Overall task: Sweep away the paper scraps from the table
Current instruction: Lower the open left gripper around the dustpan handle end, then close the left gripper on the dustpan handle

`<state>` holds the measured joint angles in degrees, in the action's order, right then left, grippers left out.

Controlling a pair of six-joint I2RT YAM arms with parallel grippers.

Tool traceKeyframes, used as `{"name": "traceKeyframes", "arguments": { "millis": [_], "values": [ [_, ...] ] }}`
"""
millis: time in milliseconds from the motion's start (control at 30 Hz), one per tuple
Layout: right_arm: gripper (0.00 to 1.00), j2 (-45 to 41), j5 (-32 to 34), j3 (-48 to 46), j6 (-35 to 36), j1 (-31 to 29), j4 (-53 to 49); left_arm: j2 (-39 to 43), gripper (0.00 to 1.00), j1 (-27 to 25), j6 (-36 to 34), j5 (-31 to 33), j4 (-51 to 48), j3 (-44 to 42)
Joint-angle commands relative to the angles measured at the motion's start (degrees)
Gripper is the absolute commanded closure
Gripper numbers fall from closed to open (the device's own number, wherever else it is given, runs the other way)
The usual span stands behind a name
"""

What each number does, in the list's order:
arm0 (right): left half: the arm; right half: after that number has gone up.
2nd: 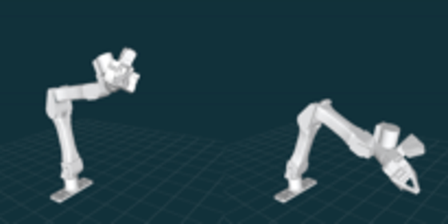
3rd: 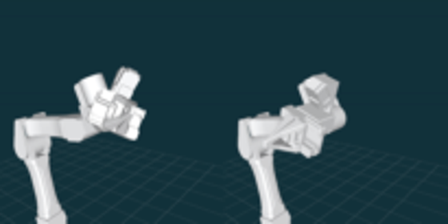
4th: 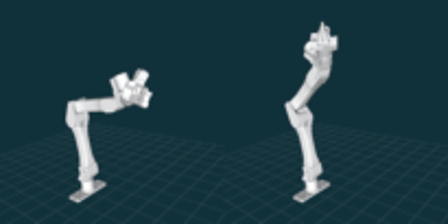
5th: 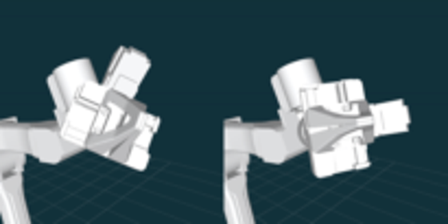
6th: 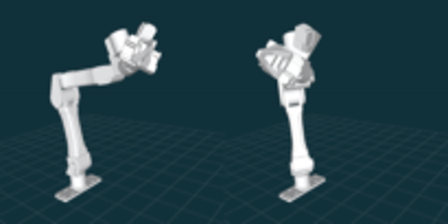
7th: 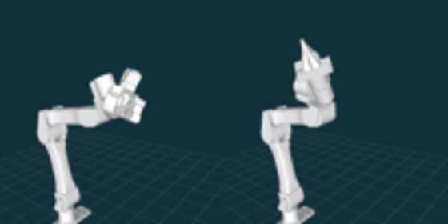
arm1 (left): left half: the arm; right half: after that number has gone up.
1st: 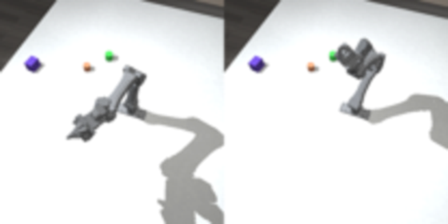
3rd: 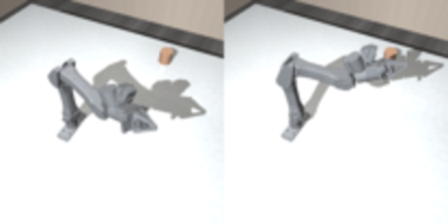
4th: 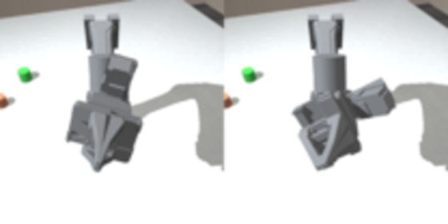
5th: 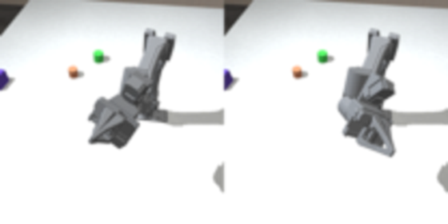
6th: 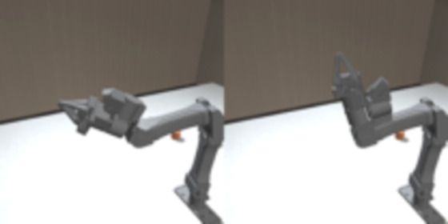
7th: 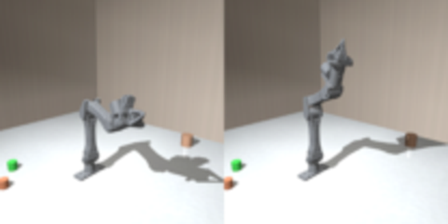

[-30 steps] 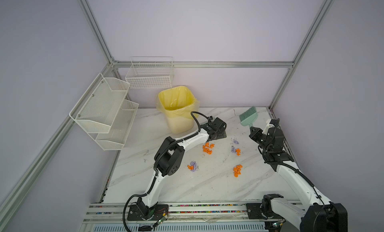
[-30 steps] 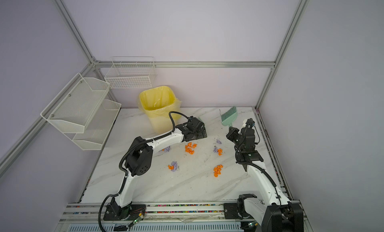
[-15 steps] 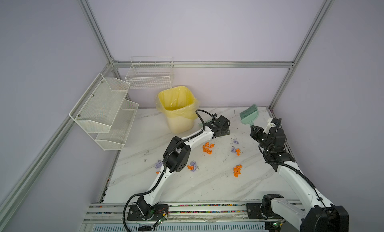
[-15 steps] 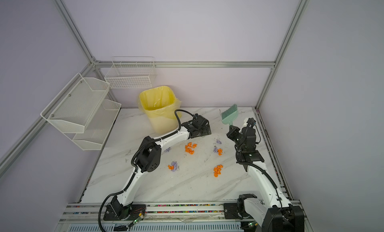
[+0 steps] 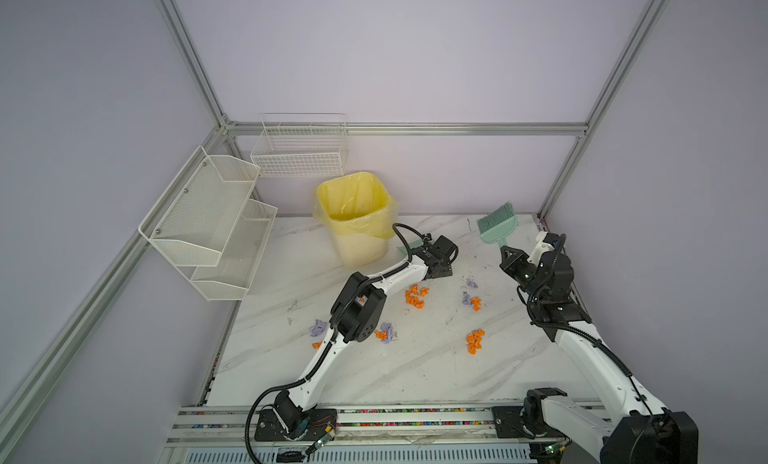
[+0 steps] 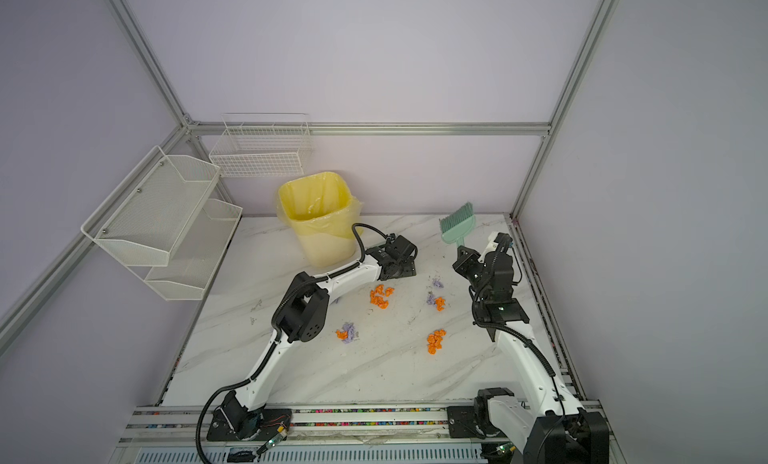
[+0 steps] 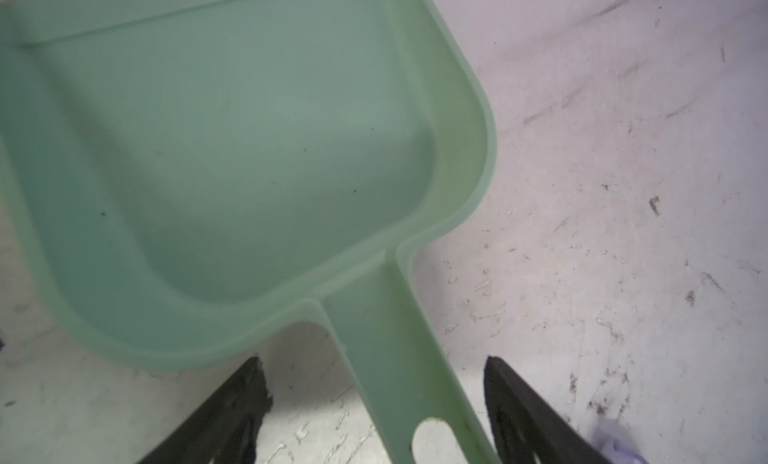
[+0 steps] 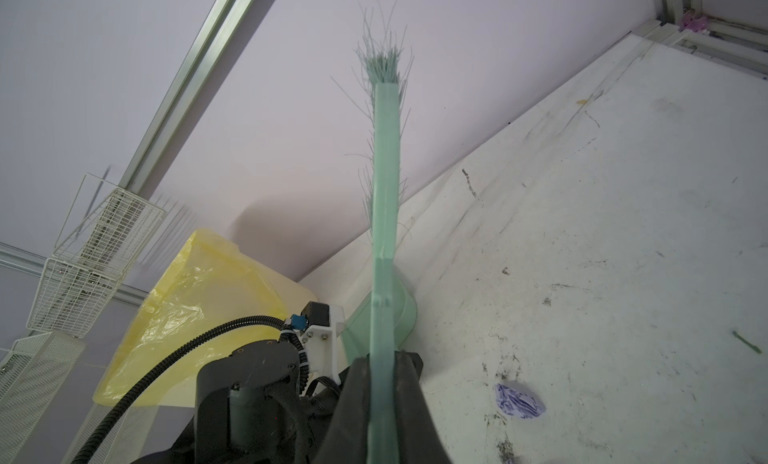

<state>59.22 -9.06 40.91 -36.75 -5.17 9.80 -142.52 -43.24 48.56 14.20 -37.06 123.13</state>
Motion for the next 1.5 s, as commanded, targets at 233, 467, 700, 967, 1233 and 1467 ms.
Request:
{"name": "traceKeyframes", "arguments": {
  "millis": [233, 467, 700, 967, 1233, 1467],
  "values": [
    [1.00, -0.6, -1.0, 2.4, -0.5, 0.2, 1.4, 8.0, 0.46, 2.3, -1.3, 1.9, -0.1, -8.1],
    [1.00, -1.2, -1.6, 2.0, -0.5, 0.2, 1.6, 13.3, 0.55, 2.8, -4.9, 3.4, 0.3, -15.1],
    [1.00, -0.2, -3.1, 1.9, -0.9, 0.1, 2.8, 14.4, 0.46, 2.7, -9.2, 4.1, 0.3, -15.7],
    [1.00, -0.1, -4.4, 1.6, 0.0, 0.2, 3.1, 11.7, 0.43, 2.8, -11.4, 2.8, 0.2, -13.0],
    [1.00, -1.3, -3.9, 1.2, 0.4, 0.2, 2.6, 9.5, 0.49, 2.9, -11.2, 2.8, -0.3, -10.5],
    [1.00, -1.5, -4.1, 1.7, 0.7, 0.1, 2.5, 9.1, 0.52, 3.0, -11.3, 3.6, -0.5, -9.4]
  ]
}}
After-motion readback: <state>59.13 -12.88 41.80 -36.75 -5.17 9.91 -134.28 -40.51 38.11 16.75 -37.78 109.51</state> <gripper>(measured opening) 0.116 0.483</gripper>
